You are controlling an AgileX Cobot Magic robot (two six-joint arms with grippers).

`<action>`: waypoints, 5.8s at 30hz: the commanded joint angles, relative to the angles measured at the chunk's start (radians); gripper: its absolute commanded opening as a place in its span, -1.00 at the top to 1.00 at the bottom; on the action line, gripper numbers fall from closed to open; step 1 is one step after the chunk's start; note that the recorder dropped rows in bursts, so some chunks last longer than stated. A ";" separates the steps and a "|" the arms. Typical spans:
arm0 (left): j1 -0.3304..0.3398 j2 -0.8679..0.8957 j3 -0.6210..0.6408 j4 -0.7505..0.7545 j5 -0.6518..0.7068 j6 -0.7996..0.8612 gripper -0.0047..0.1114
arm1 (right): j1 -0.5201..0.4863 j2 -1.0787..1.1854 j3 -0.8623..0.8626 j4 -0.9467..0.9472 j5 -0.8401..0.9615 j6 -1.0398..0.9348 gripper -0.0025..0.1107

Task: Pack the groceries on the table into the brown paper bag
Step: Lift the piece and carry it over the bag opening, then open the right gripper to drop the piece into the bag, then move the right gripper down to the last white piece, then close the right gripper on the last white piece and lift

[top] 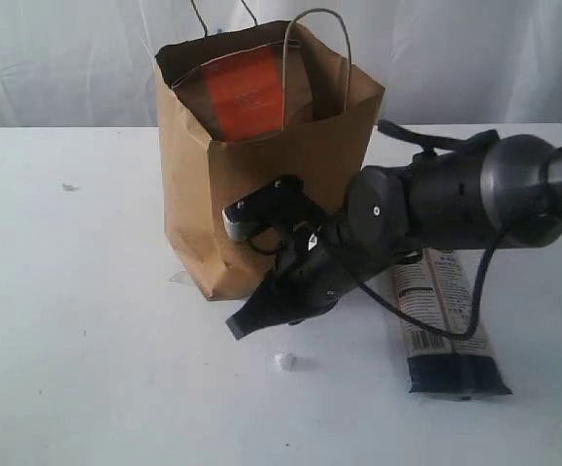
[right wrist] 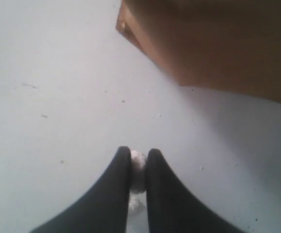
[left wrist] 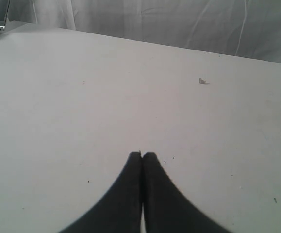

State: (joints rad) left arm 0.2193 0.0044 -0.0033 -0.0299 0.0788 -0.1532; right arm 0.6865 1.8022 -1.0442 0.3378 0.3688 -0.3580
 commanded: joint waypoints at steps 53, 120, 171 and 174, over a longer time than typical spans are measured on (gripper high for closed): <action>-0.003 -0.004 0.003 0.003 -0.003 0.000 0.92 | 0.209 -0.284 0.021 0.547 -0.785 -0.494 0.96; -0.003 -0.004 0.003 0.003 -0.003 0.000 0.92 | 0.160 -0.177 0.021 -0.823 0.408 0.547 0.70; -0.003 -0.004 0.003 0.003 -0.003 0.000 0.92 | 0.147 0.083 -0.018 -0.404 0.078 0.512 0.85; -0.003 -0.004 0.003 0.003 -0.003 0.000 0.92 | 0.207 0.005 -0.018 -0.311 0.078 0.373 0.96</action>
State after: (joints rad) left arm 0.2193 0.0044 -0.0033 -0.0299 0.0788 -0.1532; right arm 0.8568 1.8662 -1.0570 -0.0293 0.4531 0.0979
